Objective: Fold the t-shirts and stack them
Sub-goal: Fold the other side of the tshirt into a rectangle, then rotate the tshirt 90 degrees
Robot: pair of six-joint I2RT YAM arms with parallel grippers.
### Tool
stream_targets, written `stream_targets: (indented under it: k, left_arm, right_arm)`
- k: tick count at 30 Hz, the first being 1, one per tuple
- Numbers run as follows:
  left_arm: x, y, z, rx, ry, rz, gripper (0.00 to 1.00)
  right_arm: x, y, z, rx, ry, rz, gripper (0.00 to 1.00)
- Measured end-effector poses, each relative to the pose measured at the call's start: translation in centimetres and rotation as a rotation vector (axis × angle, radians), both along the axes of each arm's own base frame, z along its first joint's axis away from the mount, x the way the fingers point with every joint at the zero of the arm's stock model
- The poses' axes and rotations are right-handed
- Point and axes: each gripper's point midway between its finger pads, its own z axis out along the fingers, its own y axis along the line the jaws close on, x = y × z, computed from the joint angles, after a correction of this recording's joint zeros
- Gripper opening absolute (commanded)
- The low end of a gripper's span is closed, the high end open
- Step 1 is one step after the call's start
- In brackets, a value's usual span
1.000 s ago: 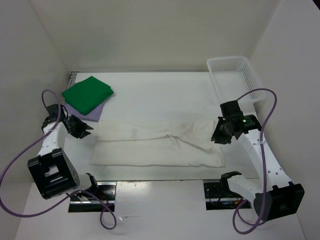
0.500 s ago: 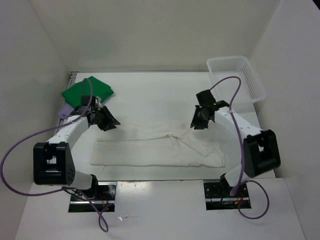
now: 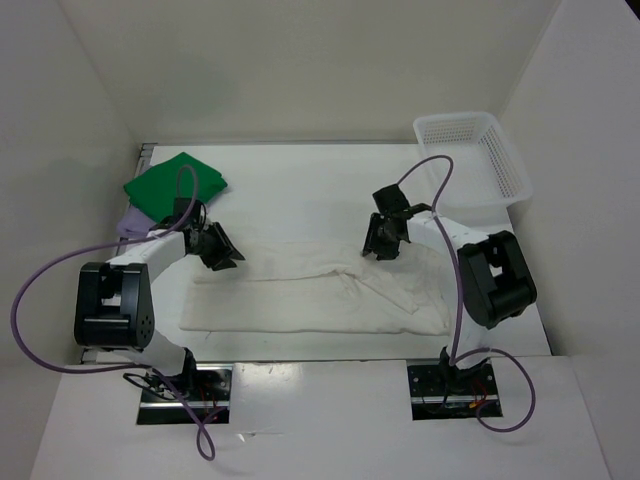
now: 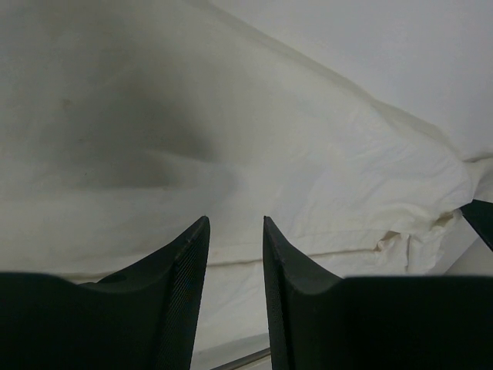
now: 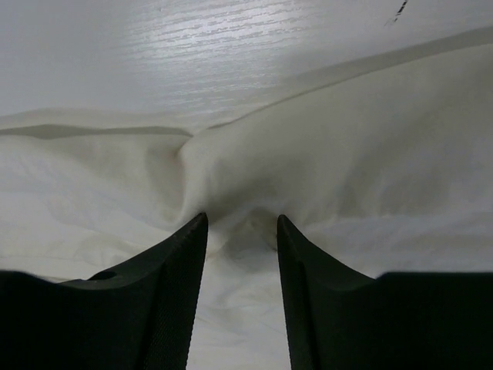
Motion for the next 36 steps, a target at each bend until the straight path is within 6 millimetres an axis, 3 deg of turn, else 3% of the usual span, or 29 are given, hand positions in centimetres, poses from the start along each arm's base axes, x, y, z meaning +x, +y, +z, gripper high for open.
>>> stream_targets:
  k: [7, 15, 22, 23, 26, 29, 33, 34, 35, 36]
  left_arm:
    - [0.1, 0.4, -0.7, -0.002, 0.013, 0.015, 0.41]
    - [0.3, 0.3, -0.5, -0.015, 0.013, 0.033, 0.41]
    - [0.3, 0.2, -0.5, -0.024, 0.015, 0.033, 0.41]
    - [0.3, 0.2, -0.4, -0.025, 0.014, 0.032, 0.41]
    - [0.5, 0.1, -0.1, -0.029, 0.008, 0.033, 0.41]
    - [1.5, 0.0, 1.0, -0.040, -0.020, 0.041, 0.41]
    - [3.1, 0.0, 3.6, -0.047, -0.098, 0.041, 0.41]
    - [3.5, -0.3, 4.3, -0.049, -0.120, 0.035, 0.41]
    - [3.9, -0.4, 4.8, -0.049, -0.137, 0.030, 0.41]
    - [4.2, -0.8, 5.3, -0.049, -0.154, 0.019, 0.41]
  right_arm:
    - [-0.9, 0.6, -0.6, -0.027, 0.021, 0.022, 0.18]
    - [-2.7, 1.2, 1.7, 0.007, 0.013, 0.045, 0.08]
    - [-9.3, 3.7, 0.9, 0.090, 0.143, 0.168, 0.08]
    - [-10.3, 4.3, 0.7, 0.100, 0.169, 0.189, 0.19]
    - [-12.4, 6.0, 1.1, 0.139, 0.213, 0.241, 0.32]
    - [-13.9, 7.3, 2.2, 0.187, 0.246, 0.285, 0.38]
    - [-12.8, 7.9, 4.9, 0.224, 0.211, 0.290, 0.36]
    - [-11.8, 7.7, 5.7, 0.241, 0.180, 0.276, 0.31]
    - [-10.8, 7.3, 6.3, 0.252, 0.151, 0.256, 0.16]
    - [-9.7, 6.6, 6.8, 0.261, 0.122, 0.227, 0.10]
